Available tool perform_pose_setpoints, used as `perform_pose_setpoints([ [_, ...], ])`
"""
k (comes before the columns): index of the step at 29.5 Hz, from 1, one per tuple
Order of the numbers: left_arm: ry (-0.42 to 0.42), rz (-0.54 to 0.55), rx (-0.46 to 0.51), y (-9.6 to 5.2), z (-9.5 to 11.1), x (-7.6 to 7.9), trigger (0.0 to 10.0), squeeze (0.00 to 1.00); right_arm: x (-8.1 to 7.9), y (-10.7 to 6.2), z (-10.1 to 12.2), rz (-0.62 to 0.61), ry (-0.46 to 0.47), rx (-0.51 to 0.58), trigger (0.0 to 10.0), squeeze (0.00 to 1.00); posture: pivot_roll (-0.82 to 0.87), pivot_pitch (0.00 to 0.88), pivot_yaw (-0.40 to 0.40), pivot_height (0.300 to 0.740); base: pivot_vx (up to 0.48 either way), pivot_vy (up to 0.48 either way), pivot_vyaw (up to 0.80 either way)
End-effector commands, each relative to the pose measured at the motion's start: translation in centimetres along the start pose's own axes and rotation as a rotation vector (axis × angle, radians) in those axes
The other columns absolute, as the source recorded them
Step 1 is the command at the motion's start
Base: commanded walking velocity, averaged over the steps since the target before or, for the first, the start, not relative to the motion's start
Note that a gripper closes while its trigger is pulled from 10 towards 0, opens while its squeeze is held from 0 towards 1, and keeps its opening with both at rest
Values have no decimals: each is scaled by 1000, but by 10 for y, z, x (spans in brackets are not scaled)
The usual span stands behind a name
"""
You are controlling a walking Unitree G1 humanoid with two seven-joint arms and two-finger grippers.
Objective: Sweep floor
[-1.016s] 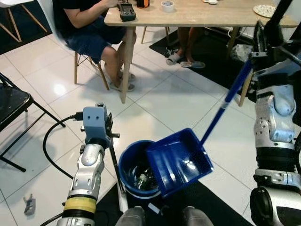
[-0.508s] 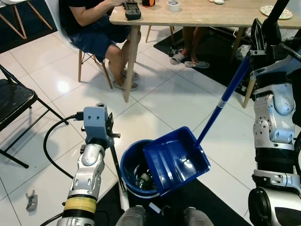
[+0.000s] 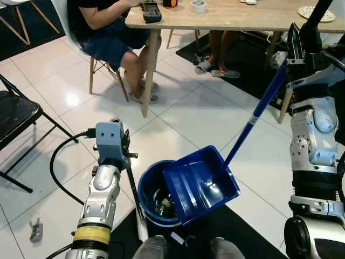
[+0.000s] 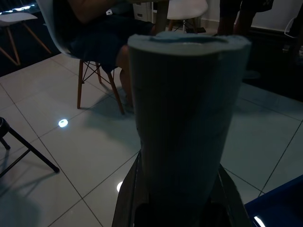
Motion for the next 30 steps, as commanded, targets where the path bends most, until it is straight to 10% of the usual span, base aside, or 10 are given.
perform_pose_setpoints([
  [1, 1, -1, 18, 2, 5, -1, 10000, 0, -6, 1, 10, 15, 8, 38, 10000, 0, 79, 65, 5, 740, 0, 0, 0],
  [30, 1, 7, 24, 2, 7, -3, 10000, 0, -8, 2, 10, 14, 3, 40, 10000, 0, 87, 64, 8, 694, 0, 0, 0],
])
Point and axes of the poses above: a point about 5 cm out from each wrist's last joint towards the gripper, its own y axis pointing out of the wrist towards the gripper, its own z axis along the axis of the wrist's last joint, x = y × z, the point moved 4 cm from there along y, pointing out of the wrist towards the gripper, and after that the axes turned 3 degrees about y, right-handed, at the moved point
